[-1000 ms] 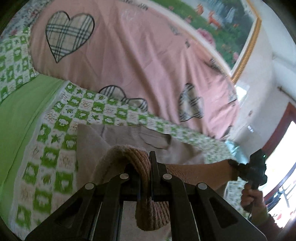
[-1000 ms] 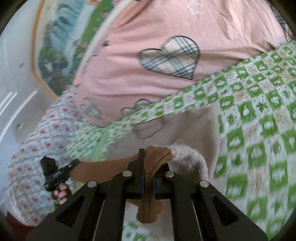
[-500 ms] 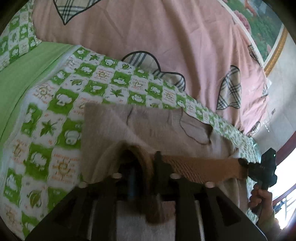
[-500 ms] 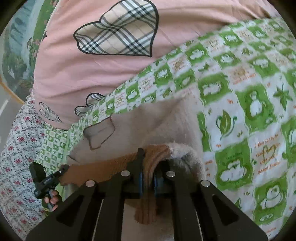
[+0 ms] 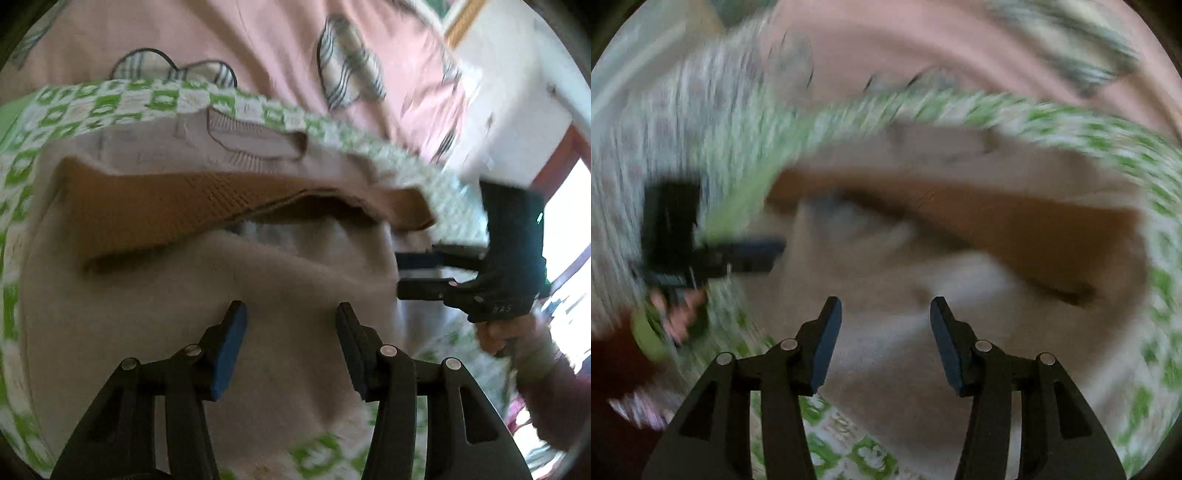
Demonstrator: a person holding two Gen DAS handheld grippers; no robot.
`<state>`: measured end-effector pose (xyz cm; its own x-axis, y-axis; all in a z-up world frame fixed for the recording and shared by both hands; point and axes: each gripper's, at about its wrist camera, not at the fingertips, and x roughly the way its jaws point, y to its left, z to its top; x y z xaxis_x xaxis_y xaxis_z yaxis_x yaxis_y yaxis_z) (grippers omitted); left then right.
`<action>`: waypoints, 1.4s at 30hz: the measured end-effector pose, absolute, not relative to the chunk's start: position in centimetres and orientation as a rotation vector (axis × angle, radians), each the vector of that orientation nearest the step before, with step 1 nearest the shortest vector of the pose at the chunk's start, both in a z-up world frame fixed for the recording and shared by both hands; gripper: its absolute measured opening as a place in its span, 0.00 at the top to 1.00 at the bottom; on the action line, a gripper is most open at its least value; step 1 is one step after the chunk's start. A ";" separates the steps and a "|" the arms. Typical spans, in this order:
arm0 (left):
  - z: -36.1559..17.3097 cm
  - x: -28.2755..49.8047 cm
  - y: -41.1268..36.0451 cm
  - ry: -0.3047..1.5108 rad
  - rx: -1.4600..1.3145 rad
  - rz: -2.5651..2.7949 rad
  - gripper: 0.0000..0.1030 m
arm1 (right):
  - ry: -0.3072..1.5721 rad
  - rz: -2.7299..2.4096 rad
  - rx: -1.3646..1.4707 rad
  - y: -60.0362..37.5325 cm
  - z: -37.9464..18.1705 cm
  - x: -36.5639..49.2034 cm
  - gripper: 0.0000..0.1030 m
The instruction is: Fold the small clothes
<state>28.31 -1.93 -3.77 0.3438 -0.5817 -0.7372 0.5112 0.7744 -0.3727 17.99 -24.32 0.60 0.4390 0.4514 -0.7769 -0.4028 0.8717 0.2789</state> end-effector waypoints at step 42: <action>-2.6 23.5 4.4 0.826 -0.297 -0.393 0.45 | 0.870 0.192 0.266 -22.1 -0.2 29.8 1.00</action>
<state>23.50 4.42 -2.56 0.6132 -0.4486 -0.6502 0.2219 0.8878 -0.4032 29.78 -22.13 -0.18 0.6305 0.2736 -0.7263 -0.0582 0.9498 0.3073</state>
